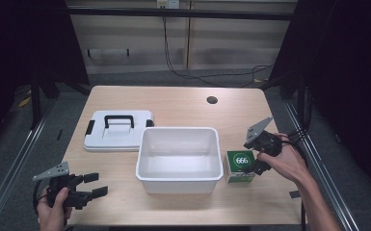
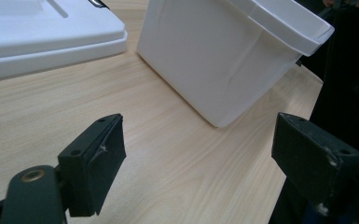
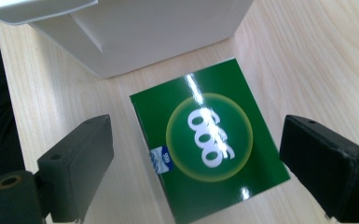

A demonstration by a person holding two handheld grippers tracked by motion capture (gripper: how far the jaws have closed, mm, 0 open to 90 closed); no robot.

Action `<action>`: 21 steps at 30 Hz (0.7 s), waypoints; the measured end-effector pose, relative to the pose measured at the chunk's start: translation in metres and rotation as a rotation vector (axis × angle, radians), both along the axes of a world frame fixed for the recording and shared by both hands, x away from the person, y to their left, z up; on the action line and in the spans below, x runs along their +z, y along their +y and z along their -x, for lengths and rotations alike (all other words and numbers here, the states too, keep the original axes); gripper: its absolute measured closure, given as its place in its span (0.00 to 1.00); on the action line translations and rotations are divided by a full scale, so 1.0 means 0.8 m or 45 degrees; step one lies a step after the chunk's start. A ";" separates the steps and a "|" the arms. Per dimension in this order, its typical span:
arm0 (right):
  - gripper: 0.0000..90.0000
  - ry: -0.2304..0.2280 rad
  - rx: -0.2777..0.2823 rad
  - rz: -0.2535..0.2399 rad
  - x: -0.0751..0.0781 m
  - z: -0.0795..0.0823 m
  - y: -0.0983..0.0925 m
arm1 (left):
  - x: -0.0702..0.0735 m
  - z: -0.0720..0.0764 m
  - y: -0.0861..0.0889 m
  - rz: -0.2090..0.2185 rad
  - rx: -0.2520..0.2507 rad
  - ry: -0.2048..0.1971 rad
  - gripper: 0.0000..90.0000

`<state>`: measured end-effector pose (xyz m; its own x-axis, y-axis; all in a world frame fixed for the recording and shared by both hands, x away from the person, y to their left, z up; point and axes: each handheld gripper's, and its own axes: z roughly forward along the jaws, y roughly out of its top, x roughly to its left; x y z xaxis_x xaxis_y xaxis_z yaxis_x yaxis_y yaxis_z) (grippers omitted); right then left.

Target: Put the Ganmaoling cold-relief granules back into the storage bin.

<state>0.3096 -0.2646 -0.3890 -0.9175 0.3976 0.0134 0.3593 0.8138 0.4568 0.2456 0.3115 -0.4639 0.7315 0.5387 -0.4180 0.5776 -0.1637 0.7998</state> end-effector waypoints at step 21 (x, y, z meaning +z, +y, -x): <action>0.10 0.097 0.120 0.146 -0.024 -0.027 0.013 | -0.002 -0.001 0.000 -0.004 0.000 0.010 0.19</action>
